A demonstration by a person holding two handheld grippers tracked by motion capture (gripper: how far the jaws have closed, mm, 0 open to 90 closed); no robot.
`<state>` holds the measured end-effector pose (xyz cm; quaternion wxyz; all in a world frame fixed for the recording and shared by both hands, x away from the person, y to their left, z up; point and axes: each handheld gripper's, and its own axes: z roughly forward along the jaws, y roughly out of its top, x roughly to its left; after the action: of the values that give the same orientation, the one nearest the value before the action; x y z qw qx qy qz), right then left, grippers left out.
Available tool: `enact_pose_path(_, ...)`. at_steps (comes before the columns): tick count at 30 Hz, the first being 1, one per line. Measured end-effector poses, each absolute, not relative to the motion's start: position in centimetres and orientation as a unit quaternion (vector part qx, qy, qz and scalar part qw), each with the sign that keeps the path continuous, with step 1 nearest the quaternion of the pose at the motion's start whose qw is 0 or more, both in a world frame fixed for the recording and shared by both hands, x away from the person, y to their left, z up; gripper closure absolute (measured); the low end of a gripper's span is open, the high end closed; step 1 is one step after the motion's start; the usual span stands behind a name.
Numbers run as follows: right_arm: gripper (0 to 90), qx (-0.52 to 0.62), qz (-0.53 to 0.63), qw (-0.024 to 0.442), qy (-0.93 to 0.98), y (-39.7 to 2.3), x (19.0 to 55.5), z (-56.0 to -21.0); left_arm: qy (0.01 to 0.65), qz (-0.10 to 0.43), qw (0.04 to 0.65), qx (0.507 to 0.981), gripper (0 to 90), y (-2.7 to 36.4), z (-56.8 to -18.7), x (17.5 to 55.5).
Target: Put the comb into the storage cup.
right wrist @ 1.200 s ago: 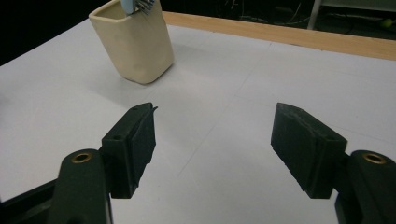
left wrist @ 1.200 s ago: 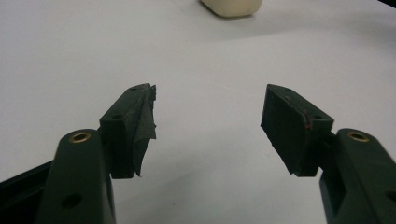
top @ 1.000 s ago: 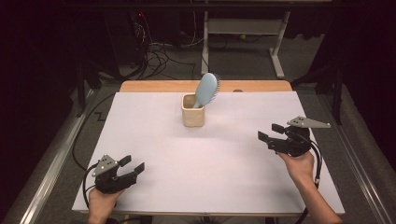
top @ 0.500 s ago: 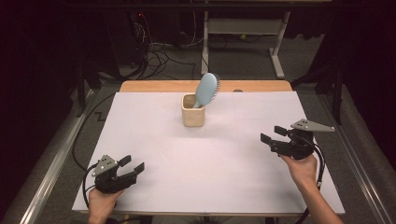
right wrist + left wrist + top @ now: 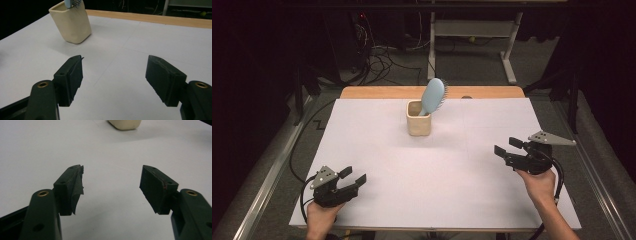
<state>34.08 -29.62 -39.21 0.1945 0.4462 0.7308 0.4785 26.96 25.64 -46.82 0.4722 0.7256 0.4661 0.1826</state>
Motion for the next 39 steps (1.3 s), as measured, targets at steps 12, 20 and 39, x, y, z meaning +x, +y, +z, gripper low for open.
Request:
enact_pose_path(12, 30.7, 0.447, 0.482, 0.199, 0.727, -30.2, 33.2, -39.5, 0.467, 0.184, 0.472, 0.725, 35.4, 25.7, -46.8, 26.9)
enact_pose_path(20, 30.7, 0.451, 0.485, 0.2, 0.722, -30.9, 32.5, -39.9, 0.467, 0.185, 0.473, 0.724, 35.4, 25.7, -46.8, 26.9)
enact_pose_path(39, 30.7, 0.453, 0.491, 0.2, 0.717, -31.6, 31.4, -40.3, 0.468, 0.185, 0.473, 0.723, 35.4, 25.8, -46.8, 26.8)
